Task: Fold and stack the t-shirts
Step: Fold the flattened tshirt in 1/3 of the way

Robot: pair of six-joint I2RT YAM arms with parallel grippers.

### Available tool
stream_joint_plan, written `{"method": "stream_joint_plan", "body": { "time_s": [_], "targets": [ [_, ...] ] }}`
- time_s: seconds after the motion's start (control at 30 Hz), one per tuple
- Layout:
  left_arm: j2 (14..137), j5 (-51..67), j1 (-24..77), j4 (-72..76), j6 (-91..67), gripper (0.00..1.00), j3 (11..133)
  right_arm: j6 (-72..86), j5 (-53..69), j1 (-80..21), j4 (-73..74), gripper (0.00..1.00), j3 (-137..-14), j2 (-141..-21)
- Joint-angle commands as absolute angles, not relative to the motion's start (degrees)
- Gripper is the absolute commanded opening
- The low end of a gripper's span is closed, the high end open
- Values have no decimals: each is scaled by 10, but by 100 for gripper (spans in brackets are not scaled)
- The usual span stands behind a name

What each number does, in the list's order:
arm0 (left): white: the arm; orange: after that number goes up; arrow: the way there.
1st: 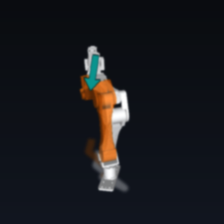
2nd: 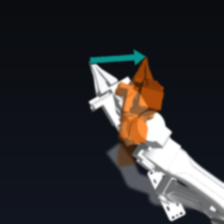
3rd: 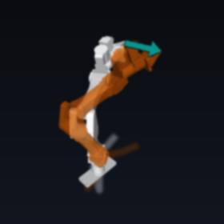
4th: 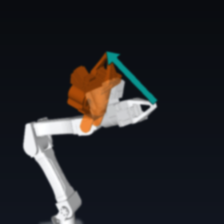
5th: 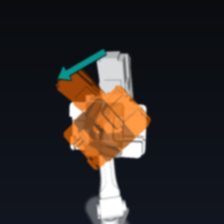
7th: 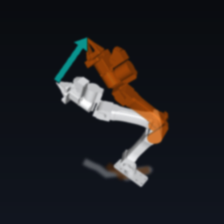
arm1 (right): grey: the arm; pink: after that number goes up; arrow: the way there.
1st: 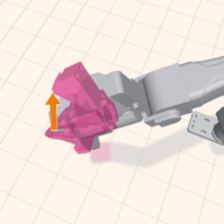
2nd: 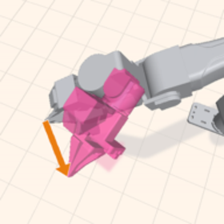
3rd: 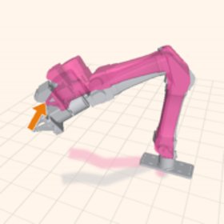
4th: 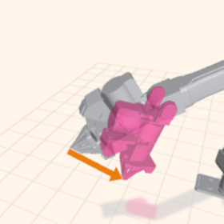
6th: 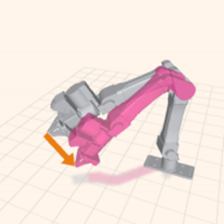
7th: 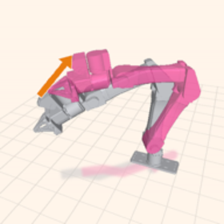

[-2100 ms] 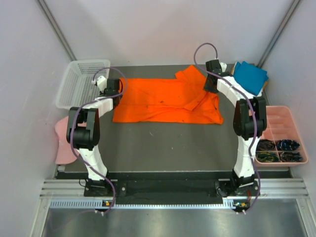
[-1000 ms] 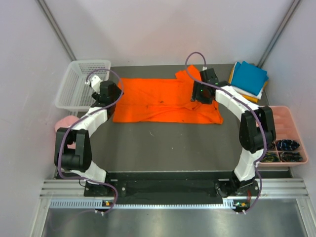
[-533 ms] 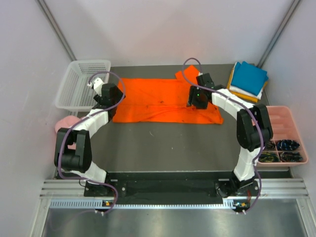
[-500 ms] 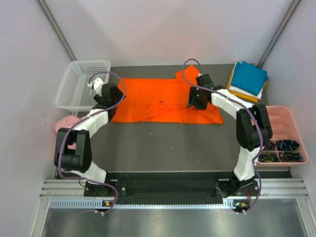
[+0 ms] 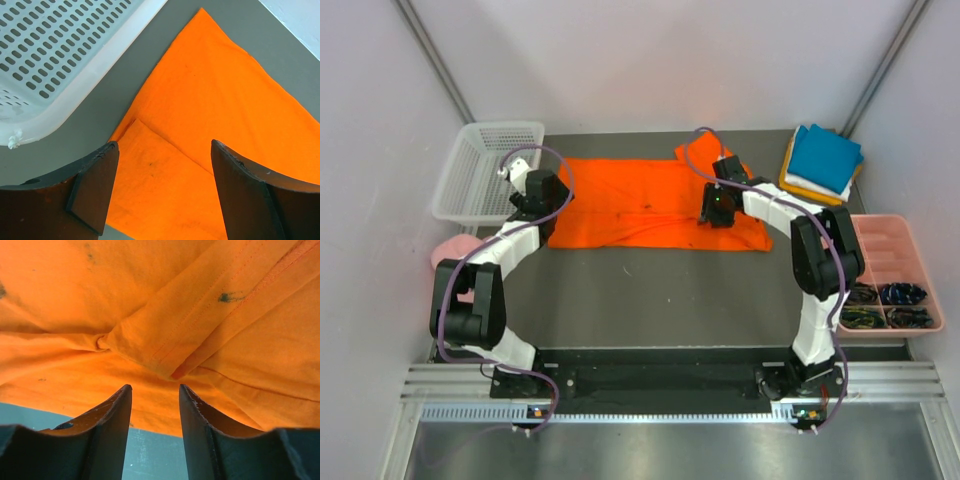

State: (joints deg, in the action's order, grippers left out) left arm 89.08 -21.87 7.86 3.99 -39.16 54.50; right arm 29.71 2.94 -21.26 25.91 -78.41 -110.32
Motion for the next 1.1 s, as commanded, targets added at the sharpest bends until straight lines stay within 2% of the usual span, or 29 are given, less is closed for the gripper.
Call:
{"method": "stream_joint_plan", "body": {
  "time_s": [0.0,0.97,1.07],
  "targets": [
    [878,-221,78,70,-384,79,546,295,29,-219,246,43,-806,-1124],
    [878,-254,78,69,-378,79,535,273,10,-218,279,41,-920,-1208],
    [881,-254,78,69,-378,80,535,272,9,-218,281,35,-925,-1209]
  ]
}}
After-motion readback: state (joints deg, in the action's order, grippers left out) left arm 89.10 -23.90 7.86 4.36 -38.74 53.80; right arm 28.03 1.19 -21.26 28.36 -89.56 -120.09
